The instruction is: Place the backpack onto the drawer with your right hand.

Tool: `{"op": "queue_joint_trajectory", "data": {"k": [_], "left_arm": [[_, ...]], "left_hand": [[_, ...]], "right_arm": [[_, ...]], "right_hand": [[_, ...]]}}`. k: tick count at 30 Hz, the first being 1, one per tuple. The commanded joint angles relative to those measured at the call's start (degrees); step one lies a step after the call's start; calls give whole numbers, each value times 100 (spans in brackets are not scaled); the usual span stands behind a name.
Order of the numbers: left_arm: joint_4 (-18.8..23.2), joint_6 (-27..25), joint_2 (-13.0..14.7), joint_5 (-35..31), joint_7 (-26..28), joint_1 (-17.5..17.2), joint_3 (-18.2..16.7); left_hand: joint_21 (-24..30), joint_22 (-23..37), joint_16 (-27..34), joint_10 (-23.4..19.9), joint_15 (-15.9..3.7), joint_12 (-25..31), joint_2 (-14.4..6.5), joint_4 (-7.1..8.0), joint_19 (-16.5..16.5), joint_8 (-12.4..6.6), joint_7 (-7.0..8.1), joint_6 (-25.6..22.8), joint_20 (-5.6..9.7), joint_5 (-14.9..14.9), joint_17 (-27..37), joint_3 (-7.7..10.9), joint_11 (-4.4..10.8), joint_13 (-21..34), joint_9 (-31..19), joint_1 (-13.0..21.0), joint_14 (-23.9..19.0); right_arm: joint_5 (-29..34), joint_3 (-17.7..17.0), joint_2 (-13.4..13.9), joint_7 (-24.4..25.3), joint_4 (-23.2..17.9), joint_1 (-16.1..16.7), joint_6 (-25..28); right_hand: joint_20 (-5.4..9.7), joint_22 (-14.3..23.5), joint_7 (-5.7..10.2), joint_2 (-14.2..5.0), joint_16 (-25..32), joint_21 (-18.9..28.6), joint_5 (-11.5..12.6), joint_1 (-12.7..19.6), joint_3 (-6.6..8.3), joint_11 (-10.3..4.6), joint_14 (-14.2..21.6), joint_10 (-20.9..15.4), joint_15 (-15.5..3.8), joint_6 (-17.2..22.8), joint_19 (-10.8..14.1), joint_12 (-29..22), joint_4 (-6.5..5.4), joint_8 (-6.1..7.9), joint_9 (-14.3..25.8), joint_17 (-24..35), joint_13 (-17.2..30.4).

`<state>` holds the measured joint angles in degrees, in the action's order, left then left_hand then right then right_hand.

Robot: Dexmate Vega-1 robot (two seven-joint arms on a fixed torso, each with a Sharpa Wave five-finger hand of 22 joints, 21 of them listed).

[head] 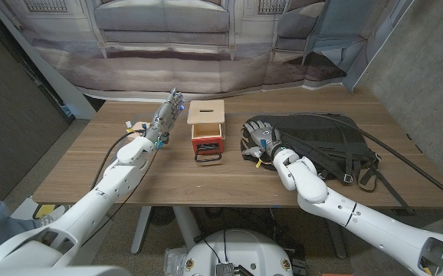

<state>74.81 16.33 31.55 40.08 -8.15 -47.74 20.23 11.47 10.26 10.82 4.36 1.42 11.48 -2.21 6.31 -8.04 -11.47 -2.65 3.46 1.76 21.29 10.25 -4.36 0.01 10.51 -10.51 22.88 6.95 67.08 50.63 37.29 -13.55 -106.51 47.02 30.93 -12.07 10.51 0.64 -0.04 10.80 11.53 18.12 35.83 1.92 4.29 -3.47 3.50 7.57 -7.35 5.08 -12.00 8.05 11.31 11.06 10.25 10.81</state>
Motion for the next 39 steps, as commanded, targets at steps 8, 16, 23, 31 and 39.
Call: {"op": "queue_joint_trajectory", "data": {"k": [8,16,23,31,39], "left_arm": [[-273,77,-119,42,-216,181,51],[-362,91,-149,45,-277,234,67],[-337,85,-140,43,-268,221,63],[-290,54,-111,43,-253,204,56],[-237,31,-78,56,-212,149,32]], "left_hand": [[-11,21,4,-47,46,26,-50,13,-67,-2,-6,-36,-45,-23,27,-54,22,21,-21,22,-17],[-13,22,3,-71,44,34,-54,15,-83,-3,-4,-47,-96,-24,28,-69,26,21,-22,21,-17],[-15,23,2,-73,43,33,-55,15,-96,-2,-1,-48,-121,-25,28,-79,29,22,-22,21,-16],[-15,24,4,-81,44,34,-58,16,-105,-3,-3,-57,-134,-25,29,-90,23,22,-22,20,-23],[-12,25,2,-85,47,34,-62,17,-107,-2,-3,-58,-137,-26,29,-102,18,23,-23,20,-18]], "right_arm": [[-413,-74,136,245,-19,42,-89],[-843,-241,269,582,-153,193,-261],[-1099,-283,313,705,-175,256,-337],[-1411,-305,348,1121,-62,284,-650],[-1555,-317,376,1685,102,291,-980]], "right_hand": [[-6,40,263,-128,133,344,43,542,180,-79,720,-607,-31,597,1100,-217,75,176,14,14,21],[189,-7,416,-306,229,804,-368,1389,557,-234,1968,-1561,-337,1384,3120,-417,104,231,19,45,10],[597,-7,393,-381,307,903,-603,1597,701,-294,2598,-2005,-522,1769,3673,-505,87,276,23,56,2],[1271,7,240,-497,385,1036,-692,1963,960,-429,3497,-2784,-918,2701,4353,-656,108,445,21,78,-9],[2039,62,292,-688,533,1228,-589,2528,1332,-630,4627,-3814,-1517,3817,4851,-828,132,608,13,125,-23]]}}
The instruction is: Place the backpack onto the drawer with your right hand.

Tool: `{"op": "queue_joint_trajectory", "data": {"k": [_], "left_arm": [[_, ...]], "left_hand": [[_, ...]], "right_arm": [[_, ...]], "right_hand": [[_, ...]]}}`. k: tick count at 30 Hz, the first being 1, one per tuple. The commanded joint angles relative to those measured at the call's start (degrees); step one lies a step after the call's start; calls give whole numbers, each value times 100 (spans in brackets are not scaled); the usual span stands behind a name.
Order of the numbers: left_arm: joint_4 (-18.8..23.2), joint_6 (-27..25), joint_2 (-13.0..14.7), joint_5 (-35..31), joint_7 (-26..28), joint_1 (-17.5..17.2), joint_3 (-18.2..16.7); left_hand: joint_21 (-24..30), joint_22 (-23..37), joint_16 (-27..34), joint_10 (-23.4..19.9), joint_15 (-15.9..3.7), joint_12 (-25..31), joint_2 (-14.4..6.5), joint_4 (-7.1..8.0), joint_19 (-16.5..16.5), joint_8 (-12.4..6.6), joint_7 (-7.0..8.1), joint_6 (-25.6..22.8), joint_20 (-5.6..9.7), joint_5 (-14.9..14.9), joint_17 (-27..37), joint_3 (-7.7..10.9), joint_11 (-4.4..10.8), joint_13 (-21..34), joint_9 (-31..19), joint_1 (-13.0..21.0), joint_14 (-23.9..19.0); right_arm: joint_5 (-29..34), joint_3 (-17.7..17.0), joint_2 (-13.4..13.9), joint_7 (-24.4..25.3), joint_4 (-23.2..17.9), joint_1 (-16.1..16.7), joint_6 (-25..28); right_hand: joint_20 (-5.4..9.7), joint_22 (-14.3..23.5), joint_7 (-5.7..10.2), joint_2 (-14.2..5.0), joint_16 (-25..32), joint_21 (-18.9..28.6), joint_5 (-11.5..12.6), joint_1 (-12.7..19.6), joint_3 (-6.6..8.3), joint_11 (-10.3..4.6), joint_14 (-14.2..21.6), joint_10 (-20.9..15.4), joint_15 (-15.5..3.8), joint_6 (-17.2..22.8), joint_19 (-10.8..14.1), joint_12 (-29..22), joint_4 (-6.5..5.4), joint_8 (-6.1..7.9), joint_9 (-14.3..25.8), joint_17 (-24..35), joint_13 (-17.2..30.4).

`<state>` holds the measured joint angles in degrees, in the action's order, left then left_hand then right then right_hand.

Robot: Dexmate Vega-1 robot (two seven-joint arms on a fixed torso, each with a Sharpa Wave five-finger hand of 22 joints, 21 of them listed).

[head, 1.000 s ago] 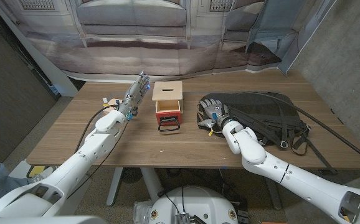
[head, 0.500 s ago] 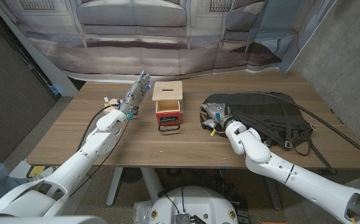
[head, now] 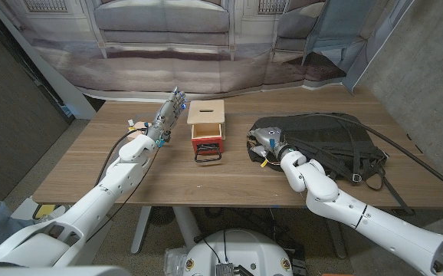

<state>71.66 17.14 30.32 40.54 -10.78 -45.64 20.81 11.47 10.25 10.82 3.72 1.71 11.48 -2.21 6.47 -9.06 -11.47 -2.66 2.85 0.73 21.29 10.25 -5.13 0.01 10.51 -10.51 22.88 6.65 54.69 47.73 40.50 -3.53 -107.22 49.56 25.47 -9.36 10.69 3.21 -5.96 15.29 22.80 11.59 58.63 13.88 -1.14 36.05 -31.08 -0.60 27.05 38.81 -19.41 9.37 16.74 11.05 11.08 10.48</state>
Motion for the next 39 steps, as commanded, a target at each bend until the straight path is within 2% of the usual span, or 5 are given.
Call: {"op": "queue_joint_trajectory", "data": {"k": [1,6,14,31,39], "left_arm": [[65,-41,38,13,43,-57,-27],[2,-15,8,40,-30,-31,-19],[-74,-33,-26,38,-58,18,7],[-33,-51,-25,18,-67,41,26],[22,-69,4,8,-37,22,18]], "left_hand": [[-11,25,2,-21,17,33,-62,1,-4,-2,-2,3,-36,-26,29,-26,21,23,-23,20,12],[-12,26,4,-27,11,34,-65,1,-11,-1,1,1,-43,-26,29,-33,16,23,-23,20,4],[-8,27,4,-24,11,31,-73,3,-12,3,-4,6,-47,-27,30,-44,20,23,-23,21,5],[-1,27,3,-30,5,30,-98,7,-11,2,-8,-4,-51,-28,30,-61,22,24,-24,25,3],[3,27,3,-34,2,30,-107,8,-6,3,-3,-5,-53,-29,30,-68,11,24,-24,27,1]], "right_arm": [[-318,-25,51,724,189,36,-446],[-306,6,28,868,259,33,-476],[-317,10,17,1199,351,65,-560],[-507,-21,-41,1560,456,49,-789],[-546,-48,-55,1691,460,7,-877]], "right_hand": [[1825,52,50,-120,105,124,78,291,168,-92,786,-448,-759,484,1505,-101,-5,81,12,49,8],[2137,115,105,-192,167,343,164,457,309,-190,1307,-947,-993,1032,1774,-137,-46,111,2,99,1],[2246,404,252,-239,597,1005,380,1166,559,-360,2378,-1831,-1263,1785,2145,-178,45,32,10,661,25],[2267,888,243,-116,1166,2053,437,1788,493,-371,3288,-3133,-1269,2983,2464,-329,14,96,107,1591,268],[2270,954,239,-65,1256,2237,460,1876,464,-557,3407,-3203,-1258,3104,2508,-400,5,101,172,1801,460]]}}
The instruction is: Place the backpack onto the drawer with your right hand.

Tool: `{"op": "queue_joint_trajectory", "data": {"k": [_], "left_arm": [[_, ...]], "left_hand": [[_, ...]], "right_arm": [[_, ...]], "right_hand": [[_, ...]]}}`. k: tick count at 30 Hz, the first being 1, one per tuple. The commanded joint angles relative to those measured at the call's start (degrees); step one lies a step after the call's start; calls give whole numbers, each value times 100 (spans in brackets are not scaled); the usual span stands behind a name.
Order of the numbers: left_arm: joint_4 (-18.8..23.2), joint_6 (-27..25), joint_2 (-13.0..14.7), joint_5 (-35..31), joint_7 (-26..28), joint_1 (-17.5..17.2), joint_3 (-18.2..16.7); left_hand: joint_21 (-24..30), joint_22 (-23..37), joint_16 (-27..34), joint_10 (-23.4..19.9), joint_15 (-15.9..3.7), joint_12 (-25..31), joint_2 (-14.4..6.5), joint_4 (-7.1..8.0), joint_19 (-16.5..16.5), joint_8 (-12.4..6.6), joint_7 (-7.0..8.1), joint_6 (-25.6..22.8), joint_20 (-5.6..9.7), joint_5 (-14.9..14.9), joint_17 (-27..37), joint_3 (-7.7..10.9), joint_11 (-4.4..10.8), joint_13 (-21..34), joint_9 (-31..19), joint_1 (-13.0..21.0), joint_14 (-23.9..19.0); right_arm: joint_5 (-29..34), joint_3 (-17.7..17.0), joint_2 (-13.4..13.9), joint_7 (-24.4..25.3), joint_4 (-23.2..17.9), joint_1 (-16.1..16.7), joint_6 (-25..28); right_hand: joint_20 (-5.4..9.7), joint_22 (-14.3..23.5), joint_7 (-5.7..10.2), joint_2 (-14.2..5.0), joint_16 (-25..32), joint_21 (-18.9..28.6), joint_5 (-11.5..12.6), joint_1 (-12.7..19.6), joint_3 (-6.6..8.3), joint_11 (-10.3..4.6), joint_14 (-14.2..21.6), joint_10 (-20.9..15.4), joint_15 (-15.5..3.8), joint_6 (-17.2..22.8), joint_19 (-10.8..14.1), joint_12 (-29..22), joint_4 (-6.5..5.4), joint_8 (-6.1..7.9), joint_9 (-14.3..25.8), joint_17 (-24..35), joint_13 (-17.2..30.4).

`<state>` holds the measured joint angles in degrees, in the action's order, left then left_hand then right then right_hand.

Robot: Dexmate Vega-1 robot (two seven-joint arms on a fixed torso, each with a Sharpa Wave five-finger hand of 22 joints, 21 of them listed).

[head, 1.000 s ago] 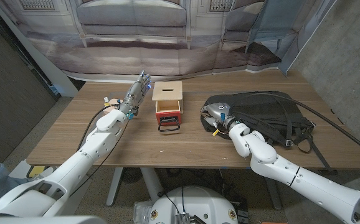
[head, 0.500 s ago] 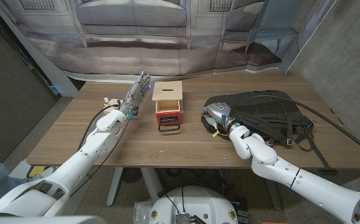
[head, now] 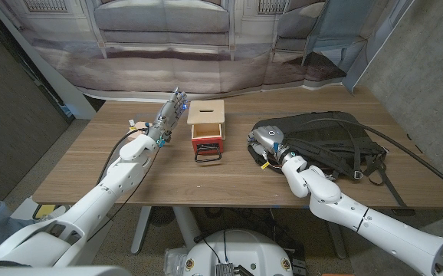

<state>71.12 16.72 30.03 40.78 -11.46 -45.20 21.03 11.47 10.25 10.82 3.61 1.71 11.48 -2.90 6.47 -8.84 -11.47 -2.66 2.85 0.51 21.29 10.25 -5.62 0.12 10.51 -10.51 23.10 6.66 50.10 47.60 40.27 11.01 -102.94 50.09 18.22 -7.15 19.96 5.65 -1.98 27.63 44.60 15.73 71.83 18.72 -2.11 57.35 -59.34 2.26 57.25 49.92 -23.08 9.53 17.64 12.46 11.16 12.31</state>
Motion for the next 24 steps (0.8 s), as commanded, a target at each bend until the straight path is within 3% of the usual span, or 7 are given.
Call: {"op": "queue_joint_trajectory", "data": {"k": [1,24], "left_arm": [[74,-20,21,-8,40,-22,-7],[55,-70,0,-36,-53,104,56]], "left_hand": [[3,27,3,-21,0,29,-39,7,-27,4,-5,-5,-33,-29,30,-19,-1,24,-24,5,2],[9,27,2,-26,6,27,-69,9,-22,5,-9,-11,-25,-33,30,-38,7,24,-25,15,1]], "right_arm": [[-88,-40,-31,264,35,-52,-172],[45,-271,81,653,-224,15,-137]], "right_hand": [[2049,29,-7,-463,24,65,47,560,-21,-461,1280,-371,-1545,90,1396,-34,-12,14,39,1803,290],[2046,85,20,-449,62,271,85,605,-40,-493,1311,-435,-1541,62,1350,-182,-45,46,222,2079,692]]}}
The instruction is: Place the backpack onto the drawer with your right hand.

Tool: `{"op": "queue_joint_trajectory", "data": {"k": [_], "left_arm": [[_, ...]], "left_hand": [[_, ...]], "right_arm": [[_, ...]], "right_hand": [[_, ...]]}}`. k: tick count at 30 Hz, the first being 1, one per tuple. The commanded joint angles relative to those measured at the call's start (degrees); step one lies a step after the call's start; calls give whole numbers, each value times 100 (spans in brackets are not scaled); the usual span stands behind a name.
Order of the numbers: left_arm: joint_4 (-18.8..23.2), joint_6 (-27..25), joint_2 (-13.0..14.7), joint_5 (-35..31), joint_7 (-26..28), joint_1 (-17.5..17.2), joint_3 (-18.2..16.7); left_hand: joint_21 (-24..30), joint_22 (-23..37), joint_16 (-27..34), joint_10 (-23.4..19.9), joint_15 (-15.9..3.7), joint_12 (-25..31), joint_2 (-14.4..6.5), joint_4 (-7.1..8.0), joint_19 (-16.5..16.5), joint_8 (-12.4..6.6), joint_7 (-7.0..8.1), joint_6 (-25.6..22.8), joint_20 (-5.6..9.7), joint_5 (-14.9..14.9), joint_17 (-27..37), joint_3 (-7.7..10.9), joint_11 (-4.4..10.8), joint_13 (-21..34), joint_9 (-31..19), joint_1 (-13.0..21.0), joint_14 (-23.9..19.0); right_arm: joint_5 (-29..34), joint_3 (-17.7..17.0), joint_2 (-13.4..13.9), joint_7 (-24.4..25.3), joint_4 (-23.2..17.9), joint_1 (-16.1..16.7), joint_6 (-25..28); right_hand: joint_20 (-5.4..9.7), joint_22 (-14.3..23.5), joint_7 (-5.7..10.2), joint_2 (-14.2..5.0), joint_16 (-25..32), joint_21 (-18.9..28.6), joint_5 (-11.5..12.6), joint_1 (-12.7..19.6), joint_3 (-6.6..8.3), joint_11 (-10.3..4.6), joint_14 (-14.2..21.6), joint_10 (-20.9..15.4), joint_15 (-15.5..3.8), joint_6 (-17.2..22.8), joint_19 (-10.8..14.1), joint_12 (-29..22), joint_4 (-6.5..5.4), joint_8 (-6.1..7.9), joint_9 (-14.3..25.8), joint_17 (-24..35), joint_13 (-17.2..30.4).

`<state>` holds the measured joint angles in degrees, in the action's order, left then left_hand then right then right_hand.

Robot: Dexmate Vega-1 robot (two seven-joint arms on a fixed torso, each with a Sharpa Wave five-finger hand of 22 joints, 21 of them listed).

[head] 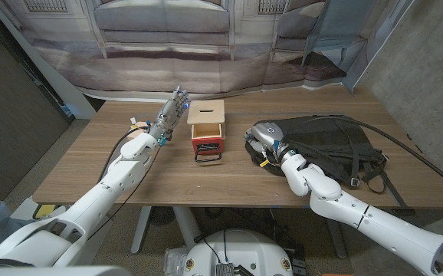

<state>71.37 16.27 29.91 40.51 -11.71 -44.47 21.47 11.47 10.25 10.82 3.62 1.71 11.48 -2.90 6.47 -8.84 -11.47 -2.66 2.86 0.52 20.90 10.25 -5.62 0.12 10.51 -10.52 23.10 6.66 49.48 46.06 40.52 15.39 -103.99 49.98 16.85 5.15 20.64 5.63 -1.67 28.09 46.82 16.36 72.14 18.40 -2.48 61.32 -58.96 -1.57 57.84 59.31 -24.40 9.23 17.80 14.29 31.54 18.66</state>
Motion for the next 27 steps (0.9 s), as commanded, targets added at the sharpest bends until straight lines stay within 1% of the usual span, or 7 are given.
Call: {"op": "queue_joint_trajectory", "data": {"k": [1,10,17,27], "left_arm": [[38,-22,9,-7,-11,23,5],[118,-44,59,-2,29,-16,-25],[88,-24,59,-7,-3,0,-19],[175,11,92,-3,33,-45,-57]], "left_hand": [[10,27,1,-25,4,26,-71,9,-21,5,-11,-11,-29,6,30,-39,6,24,-24,15,1],[10,27,3,-16,9,21,-82,9,-21,7,-17,-10,-25,5,29,-45,8,24,-25,19,-5],[9,27,1,-13,5,19,-90,9,-28,6,-21,-13,-29,3,29,-51,13,25,-25,23,0],[8,27,0,-10,8,18,-100,8,-34,11,-16,-3,-24,1,29,-61,4,25,-25,28,2]], "right_arm": [[102,-128,57,223,-127,26,-6],[120,-195,50,315,-123,-5,-46],[134,-242,77,336,-185,-2,-69],[146,-317,117,370,-316,27,-143]], "right_hand": [[816,18,14,-479,18,56,23,574,-9,-455,917,-479,-1159,10,408,-56,-16,35,47,50,72],[815,33,18,-471,33,131,26,589,-10,-466,932,-477,-1158,21,381,-100,-16,69,120,158,243],[814,40,16,-469,40,169,24,587,-12,-461,942,-492,-1157,30,371,-125,-21,86,153,207,323],[814,49,35,-470,44,221,23,583,-8,-459,946,-495,-1154,32,350,-149,-27,104,195,277,436]]}}
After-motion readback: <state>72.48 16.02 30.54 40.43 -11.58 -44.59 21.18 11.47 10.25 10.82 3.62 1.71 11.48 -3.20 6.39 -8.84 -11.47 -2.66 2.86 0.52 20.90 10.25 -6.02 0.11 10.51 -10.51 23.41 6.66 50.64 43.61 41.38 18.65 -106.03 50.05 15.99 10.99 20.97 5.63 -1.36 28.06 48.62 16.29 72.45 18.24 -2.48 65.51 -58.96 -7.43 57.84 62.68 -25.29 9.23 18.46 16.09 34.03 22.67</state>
